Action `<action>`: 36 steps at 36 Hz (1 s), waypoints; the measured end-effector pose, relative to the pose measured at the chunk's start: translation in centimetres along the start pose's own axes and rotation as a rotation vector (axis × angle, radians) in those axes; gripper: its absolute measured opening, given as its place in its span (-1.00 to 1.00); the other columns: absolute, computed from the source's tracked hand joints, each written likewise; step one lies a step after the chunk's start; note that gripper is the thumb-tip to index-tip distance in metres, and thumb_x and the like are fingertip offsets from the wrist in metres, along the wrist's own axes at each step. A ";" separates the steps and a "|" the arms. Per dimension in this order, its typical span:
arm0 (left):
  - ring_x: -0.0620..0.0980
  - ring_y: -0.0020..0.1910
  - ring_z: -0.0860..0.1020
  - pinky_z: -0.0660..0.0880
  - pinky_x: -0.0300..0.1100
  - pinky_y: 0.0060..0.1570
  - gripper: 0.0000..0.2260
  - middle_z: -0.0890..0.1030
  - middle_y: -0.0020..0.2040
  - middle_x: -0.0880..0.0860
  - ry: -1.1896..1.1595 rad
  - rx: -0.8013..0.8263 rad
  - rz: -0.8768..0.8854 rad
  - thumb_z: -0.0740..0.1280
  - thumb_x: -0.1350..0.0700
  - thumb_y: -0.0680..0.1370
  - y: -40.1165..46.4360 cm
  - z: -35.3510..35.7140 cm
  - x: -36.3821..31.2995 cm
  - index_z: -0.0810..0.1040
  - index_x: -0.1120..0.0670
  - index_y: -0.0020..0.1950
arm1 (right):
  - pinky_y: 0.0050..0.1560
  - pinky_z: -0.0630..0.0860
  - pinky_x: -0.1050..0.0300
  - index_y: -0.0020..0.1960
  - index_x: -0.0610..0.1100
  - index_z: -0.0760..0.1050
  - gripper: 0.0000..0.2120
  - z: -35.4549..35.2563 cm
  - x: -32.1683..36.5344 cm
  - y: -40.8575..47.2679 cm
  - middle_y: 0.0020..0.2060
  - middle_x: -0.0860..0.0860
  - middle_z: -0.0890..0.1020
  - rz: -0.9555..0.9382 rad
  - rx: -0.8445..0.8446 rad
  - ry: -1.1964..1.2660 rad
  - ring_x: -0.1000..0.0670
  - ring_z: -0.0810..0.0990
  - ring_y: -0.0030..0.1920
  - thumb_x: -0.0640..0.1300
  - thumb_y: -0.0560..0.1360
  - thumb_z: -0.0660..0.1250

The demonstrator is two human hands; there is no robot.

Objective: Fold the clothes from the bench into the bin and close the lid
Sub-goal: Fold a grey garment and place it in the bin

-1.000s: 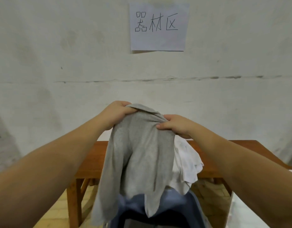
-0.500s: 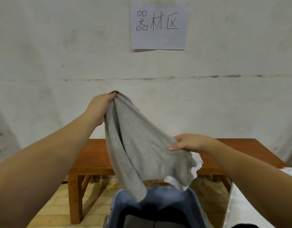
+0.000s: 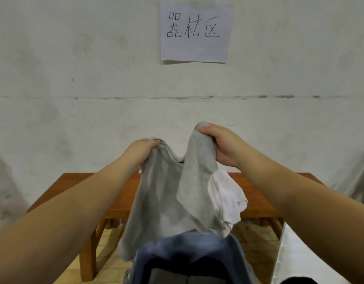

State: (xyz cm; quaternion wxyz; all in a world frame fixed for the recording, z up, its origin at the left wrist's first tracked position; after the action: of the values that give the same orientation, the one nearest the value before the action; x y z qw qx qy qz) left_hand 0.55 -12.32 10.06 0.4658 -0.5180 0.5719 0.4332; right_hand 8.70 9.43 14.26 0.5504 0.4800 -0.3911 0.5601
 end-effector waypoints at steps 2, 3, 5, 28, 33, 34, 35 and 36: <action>0.07 0.03 0.54 0.45 -0.12 -0.09 -0.65 0.58 0.09 0.13 0.127 0.006 0.034 0.39 -0.09 0.54 -0.6 1.0 0.0 0.51 0.11 0.18 | -0.03 0.55 0.09 -0.04 -0.18 0.52 -0.91 0.9 0.8 0.4 -0.24 -0.03 0.67 -0.048 -0.051 0.054 0.00 0.65 -0.14 -0.21 0.60 0.27; 0.05 0.10 0.50 0.42 -0.11 -0.01 -0.56 0.52 0.19 0.10 0.165 -0.007 0.045 0.37 -0.15 0.54 -1.1 1.4 -0.1 0.44 0.10 0.29 | -0.06 0.57 0.10 -0.01 -0.19 0.53 -0.92 1.3 1.2 0.6 -0.22 -0.04 0.69 -0.070 -0.073 0.084 0.01 0.67 -0.12 -0.22 0.60 0.27; 0.05 0.21 0.48 0.45 -0.02 0.18 -0.45 0.43 0.31 0.07 0.180 -0.019 0.066 0.28 -0.27 0.55 -2.6 1.7 -0.4 0.33 0.06 0.39 | -0.07 0.60 0.09 0.04 -0.22 0.54 -0.92 1.9 1.7 0.9 -0.13 -0.08 0.70 -0.101 -0.104 0.134 -0.01 0.69 -0.07 -0.23 0.61 0.27; -0.03 -0.28 0.50 0.33 -0.18 -0.27 -0.88 0.63 -0.24 0.05 -0.658 0.203 -0.202 0.35 0.10 0.50 -6.7 0.7 0.2 0.57 0.13 -0.02 | -0.13 0.64 0.06 0.18 -0.21 0.48 -0.83 -2.4 1.9 0.6 0.08 -0.18 0.63 -0.027 -0.299 0.038 -0.07 0.68 -0.03 -0.26 0.60 0.28; -0.07 -0.36 0.46 0.32 -0.20 -0.24 -0.86 0.51 -0.35 -0.01 -0.686 0.136 -0.100 0.32 0.16 0.56 -5.6 -0.8 -3.1 0.50 0.07 -0.21 | -0.17 0.60 0.07 0.06 -0.20 0.58 -0.88 -4.8 1.1 -0.1 0.00 -0.12 0.67 0.183 -0.379 -0.199 -0.04 0.65 -0.11 -0.17 0.55 0.38; -0.07 -0.34 0.45 0.32 -0.21 -0.24 -0.88 0.51 -0.32 -0.01 -0.674 0.123 -0.065 0.32 0.17 0.57 -5.6 -0.9 -3.7 0.50 0.07 -0.18 | -0.23 0.60 0.10 0.05 -0.19 0.59 -0.87 -5.1 1.1 -0.4 -0.05 -0.11 0.67 0.232 -0.384 -0.221 -0.03 0.64 -0.18 -0.16 0.53 0.41; -0.07 -0.34 0.45 0.32 -0.20 -0.25 -0.92 0.52 -0.29 -0.01 -0.663 0.106 -0.028 0.32 0.18 0.57 -5.5 -1.0 -4.2 0.51 0.06 -0.13 | -0.31 0.57 0.15 0.02 -0.17 0.58 -0.88 -5.2 1.1 -0.7 -0.14 -0.08 0.63 0.270 -0.394 -0.232 0.01 0.59 -0.28 -0.16 0.52 0.43; -0.07 -0.34 0.46 0.32 -0.20 -0.25 -0.94 0.53 -0.27 -0.01 -0.651 0.087 0.010 0.32 0.20 0.57 -5.5 -1.1 -4.7 0.52 0.05 -0.06 | -0.39 0.54 0.22 -0.01 -0.15 0.58 -0.90 -5.4 1.2 -0.9 -0.21 -0.05 0.58 0.294 -0.411 -0.233 0.04 0.52 -0.36 -0.15 0.51 0.44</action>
State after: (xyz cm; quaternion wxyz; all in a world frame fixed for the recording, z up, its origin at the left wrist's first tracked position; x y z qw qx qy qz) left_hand 6.12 -12.98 14.84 0.6438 -0.3289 0.4136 0.5535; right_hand 9.08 15.00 14.13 0.5004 0.3577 -0.6227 0.4836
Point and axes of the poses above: each hand's wrist, its own y-axis towards the middle knuckle, its own z-axis out of the palm, x = y × z, the point moved 3 cm from there along y, towards the middle knuckle
